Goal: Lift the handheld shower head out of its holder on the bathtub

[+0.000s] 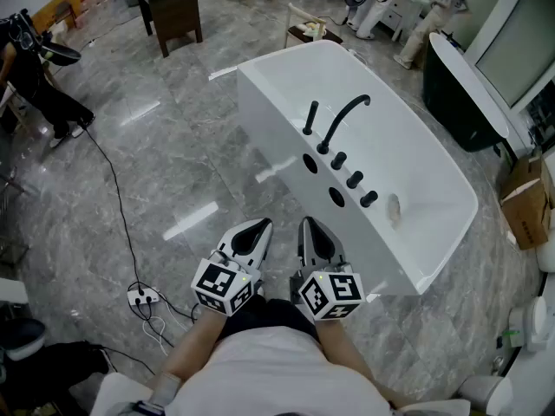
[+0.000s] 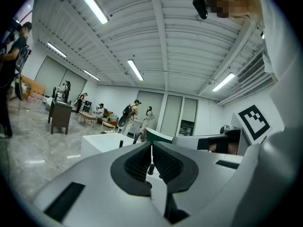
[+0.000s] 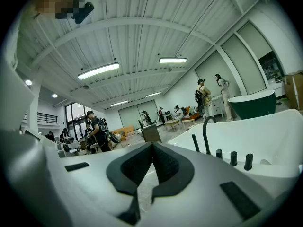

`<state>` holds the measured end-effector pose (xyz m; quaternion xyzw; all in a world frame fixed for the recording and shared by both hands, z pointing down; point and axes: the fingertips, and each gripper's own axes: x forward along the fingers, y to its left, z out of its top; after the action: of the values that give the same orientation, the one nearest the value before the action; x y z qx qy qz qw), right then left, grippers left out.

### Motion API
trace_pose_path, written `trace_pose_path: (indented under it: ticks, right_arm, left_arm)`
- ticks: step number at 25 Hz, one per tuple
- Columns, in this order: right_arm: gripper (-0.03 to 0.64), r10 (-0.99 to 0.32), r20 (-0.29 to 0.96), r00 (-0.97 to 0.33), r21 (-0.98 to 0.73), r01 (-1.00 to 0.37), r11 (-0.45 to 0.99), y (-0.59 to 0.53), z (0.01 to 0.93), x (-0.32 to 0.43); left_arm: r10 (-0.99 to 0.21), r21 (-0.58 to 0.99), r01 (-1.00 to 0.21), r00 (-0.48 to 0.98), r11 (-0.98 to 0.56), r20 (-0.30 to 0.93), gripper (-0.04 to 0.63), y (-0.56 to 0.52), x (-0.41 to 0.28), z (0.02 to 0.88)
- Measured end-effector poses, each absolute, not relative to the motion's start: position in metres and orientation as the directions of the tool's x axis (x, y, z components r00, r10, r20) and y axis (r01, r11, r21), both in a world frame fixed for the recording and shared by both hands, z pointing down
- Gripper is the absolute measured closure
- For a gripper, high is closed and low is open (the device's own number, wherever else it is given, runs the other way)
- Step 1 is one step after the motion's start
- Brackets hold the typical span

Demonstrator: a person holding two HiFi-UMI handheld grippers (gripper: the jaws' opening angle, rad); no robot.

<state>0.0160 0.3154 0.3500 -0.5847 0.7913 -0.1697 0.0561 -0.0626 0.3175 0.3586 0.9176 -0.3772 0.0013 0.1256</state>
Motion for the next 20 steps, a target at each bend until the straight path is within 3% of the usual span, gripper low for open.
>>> trace_pose_path:
  ticks: [20]
  right_arm:
    - [0.600,-0.938,0.078,-0.337,-0.351,-0.890,0.291,0.307,0.347,0.006]
  left_arm:
    - [-0.655,0.230,-0.666,0.744,-0.710,0.131,0.582,0.311,-0.064,0.367]
